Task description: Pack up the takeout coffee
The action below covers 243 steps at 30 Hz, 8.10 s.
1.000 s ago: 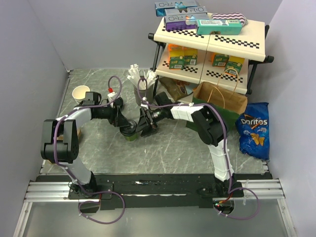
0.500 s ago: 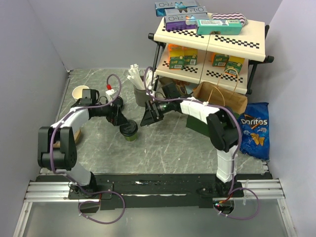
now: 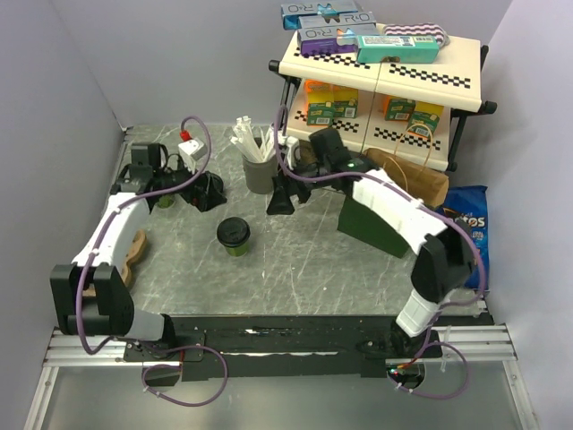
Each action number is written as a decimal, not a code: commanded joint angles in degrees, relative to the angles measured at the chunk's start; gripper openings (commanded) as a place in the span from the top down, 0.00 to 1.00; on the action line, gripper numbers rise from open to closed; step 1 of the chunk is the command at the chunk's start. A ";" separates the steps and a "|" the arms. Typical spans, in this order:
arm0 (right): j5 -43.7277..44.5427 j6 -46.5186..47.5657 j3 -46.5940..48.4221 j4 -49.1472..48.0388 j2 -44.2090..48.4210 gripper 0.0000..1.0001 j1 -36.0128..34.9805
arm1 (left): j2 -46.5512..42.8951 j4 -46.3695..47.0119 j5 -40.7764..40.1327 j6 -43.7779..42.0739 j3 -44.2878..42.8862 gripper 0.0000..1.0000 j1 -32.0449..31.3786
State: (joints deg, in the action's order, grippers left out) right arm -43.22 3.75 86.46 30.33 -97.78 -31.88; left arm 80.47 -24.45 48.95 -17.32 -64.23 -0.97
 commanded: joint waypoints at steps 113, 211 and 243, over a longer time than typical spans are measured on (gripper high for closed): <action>11.23 5.39 6.97 8.26 1.89 0.06 0.15 | 5.14 -41.90 -49.39 -6.32 -8.55 0.99 32.52; 9.82 4.25 21.21 10.98 13.40 0.07 15.44 | -5.94 -11.15 -28.65 -17.13 18.70 0.49 0.53; 9.47 3.99 22.62 10.89 10.94 0.06 15.35 | -8.48 -8.34 -25.75 -18.80 23.71 0.51 3.52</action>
State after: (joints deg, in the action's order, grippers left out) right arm -32.77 8.40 107.00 42.65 -86.52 -16.62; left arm 73.49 -34.39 20.27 -35.42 -41.74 2.28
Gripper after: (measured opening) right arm 0.939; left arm 0.498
